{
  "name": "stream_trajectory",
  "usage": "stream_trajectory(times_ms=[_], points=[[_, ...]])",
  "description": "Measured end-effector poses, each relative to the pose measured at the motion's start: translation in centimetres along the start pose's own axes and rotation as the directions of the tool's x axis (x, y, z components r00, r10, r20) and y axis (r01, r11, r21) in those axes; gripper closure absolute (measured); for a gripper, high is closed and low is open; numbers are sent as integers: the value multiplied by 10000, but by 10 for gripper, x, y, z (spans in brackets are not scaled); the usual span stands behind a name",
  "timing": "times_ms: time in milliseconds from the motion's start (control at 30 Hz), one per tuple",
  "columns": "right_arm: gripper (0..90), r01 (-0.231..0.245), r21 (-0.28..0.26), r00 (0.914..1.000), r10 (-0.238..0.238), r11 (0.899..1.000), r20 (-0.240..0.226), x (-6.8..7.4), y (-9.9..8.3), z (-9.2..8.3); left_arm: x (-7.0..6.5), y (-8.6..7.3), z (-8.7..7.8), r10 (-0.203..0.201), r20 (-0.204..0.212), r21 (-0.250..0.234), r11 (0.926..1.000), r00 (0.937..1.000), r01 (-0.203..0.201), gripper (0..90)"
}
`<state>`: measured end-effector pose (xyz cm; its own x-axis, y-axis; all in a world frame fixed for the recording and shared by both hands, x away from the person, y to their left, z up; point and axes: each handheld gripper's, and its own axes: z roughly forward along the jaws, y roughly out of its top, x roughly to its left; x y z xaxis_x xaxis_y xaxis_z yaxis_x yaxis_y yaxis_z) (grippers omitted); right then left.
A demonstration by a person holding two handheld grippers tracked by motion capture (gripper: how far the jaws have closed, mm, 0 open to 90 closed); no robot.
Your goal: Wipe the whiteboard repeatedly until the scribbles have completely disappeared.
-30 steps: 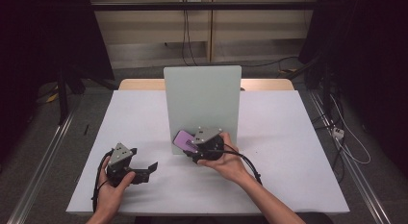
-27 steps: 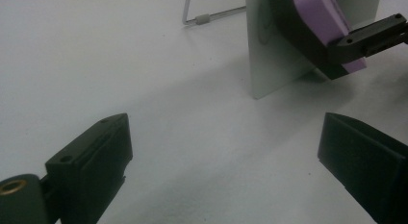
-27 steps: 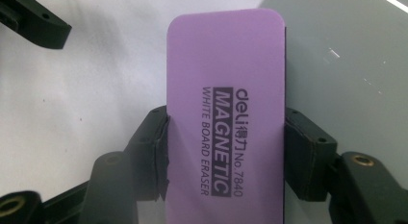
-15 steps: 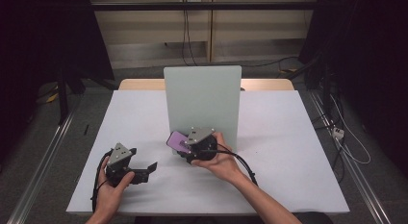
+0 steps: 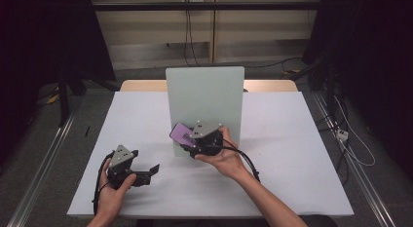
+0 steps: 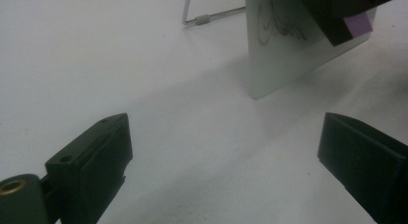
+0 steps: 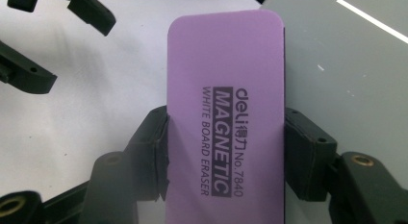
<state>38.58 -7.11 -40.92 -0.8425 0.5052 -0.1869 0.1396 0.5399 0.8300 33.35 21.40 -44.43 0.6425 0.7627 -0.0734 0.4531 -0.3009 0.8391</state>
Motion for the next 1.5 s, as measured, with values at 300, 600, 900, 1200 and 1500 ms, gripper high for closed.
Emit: stream_trajectory(times_ms=[300, 600, 900, 1200, 1500], points=[[416, 106, 347, 9963, -76, 9993, -857, 17, -4, 27, 0, 0, -1, -30, -38, -67, 10000, 10000, 30, 49], [416, -51, 553, 9892, 132, 9985, -1462, 24, -6, 41, 0, 0, -1, -88, -20, -120, 9999, 10000, 88, 50], [416, 180, 341, 9961, -149, 9993, -875, 16, 1, 27, 1, 0, -1, -135, -43, -119, 9998, 9999, 134, 50], [416, -33, -26, 9999, 32, 10000, -150, -8, 20, 0, 0, 0, 0, 50, -27, -32, 10000, 10000, -50, 49], [416, 321, -12, 9983, -321, 9995, -489, 6, 28, 24, 1, 0, -2, -75, -66, -130, 9999, 9999, 74, 50]])
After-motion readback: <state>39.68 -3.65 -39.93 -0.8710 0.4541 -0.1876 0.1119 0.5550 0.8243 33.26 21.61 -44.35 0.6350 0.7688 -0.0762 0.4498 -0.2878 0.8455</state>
